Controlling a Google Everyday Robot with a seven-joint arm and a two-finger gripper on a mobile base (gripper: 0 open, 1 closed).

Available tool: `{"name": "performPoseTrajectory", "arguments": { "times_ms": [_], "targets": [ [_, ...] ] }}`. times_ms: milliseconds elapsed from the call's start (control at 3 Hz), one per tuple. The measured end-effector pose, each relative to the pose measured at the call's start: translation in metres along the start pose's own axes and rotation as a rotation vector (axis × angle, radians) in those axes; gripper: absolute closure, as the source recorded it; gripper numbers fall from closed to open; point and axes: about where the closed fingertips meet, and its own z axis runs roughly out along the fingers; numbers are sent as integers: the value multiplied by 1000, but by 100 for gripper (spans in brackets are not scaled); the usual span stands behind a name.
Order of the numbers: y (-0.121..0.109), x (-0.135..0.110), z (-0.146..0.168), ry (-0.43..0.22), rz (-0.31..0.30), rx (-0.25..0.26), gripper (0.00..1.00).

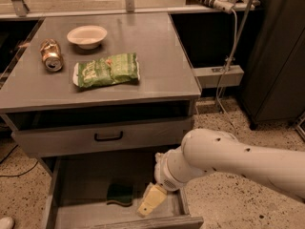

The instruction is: Pick sponge from middle drawer and place on counter

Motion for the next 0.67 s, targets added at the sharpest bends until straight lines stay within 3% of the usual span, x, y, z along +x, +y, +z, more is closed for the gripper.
{"name": "performPoseTrajectory", "arguments": {
  "times_ms": [667],
  "targets": [
    [-15, -3, 71, -110, -3, 25, 0]
  ]
}}
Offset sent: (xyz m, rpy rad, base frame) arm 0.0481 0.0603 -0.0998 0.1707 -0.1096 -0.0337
